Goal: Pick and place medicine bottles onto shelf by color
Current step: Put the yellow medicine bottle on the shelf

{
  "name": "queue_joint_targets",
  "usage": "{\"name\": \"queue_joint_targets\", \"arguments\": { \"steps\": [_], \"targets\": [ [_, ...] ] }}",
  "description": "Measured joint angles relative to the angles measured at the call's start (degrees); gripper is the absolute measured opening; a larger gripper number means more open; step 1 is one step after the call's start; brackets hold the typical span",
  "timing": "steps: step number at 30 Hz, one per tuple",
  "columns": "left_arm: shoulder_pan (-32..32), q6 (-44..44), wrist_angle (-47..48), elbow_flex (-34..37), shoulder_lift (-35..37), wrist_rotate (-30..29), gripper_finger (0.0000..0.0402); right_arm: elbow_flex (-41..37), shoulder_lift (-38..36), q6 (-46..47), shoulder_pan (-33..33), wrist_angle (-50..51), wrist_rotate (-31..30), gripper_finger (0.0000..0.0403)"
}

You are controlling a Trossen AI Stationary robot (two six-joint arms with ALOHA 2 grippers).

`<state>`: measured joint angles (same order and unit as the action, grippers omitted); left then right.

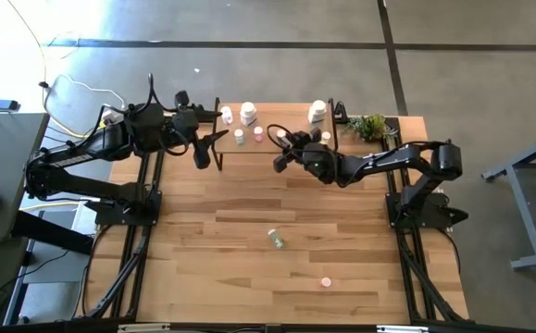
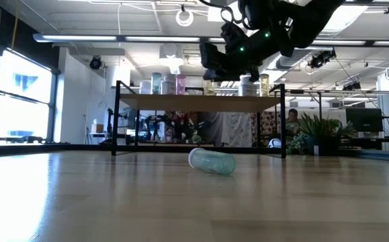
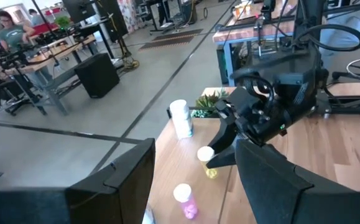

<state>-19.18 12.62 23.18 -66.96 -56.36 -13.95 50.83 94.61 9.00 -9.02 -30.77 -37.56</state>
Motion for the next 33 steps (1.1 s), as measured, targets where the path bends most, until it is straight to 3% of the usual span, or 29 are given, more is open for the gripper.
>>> {"name": "queue_joint_targets", "arguments": {
  "steps": [11,24,33],
  "targets": [
    [0.0,0.6,0.7,0.0,0.0,-0.1,0.0213,0.0,0.0,4.5,-0.3,3.4,0.0,0.0087],
    [0.0,0.5,2.8,0.0,0.0,-0.1,0.0213,1.8,0.0,2.8,-0.2,4.4,0.0,0.0169],
    [0.0,0.6,2.8,0.0,0.0,-0.1,0.0213,8.6,0.0,3.6,0.2,16.3,0.0,0.0174]
  ]
}}
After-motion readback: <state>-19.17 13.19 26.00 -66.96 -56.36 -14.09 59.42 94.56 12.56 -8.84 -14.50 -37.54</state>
